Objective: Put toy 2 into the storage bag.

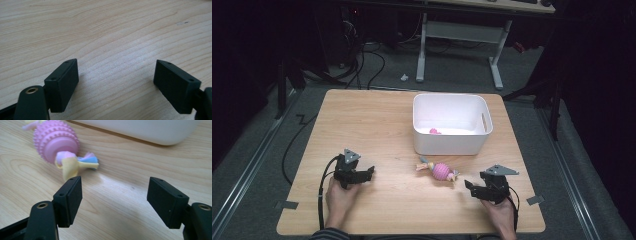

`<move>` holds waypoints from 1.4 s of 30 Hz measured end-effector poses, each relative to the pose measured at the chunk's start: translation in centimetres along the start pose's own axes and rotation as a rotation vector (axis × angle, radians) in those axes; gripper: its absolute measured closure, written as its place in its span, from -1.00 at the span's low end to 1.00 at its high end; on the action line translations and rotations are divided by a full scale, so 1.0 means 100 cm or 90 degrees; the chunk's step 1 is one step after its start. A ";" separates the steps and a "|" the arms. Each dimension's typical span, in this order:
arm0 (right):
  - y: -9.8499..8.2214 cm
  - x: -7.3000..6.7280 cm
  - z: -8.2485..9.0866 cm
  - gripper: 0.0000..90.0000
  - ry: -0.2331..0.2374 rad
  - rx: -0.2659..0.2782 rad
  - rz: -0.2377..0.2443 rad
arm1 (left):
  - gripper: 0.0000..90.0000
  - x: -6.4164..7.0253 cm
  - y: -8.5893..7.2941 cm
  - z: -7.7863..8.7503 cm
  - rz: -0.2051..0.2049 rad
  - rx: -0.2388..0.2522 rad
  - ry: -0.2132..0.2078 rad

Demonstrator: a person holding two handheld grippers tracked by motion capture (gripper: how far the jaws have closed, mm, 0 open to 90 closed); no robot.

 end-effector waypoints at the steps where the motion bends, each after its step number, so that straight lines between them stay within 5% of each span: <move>1: 0.002 -0.002 0.000 -0.36 0.004 0.001 0.007 | -0.55 0.000 0.000 0.000 0.000 0.000 0.000; 20: 0.033 -0.042 -0.009 -0.43 0.057 0.009 0.072 | -0.54 0.000 0.000 0.000 0.001 0.000 0.001; 35: 0.053 -0.064 -0.032 -0.45 0.074 -0.011 0.134 | -0.54 0.000 0.000 0.000 0.001 0.000 0.001; 42: 0.054 -0.068 -0.042 -0.45 0.086 -0.022 0.131 | -0.54 0.000 0.000 0.000 -0.001 -0.001 0.001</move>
Point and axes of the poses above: each handheld gripper's, and its own axes: z roughly backward along the jaws, y roughly out of its top, x roughly to its right, the point moved 9 cm from there along -z, roughly forward along the jaws, and after that the axes turned 2 degrees about -y, right-handed, at the moved point
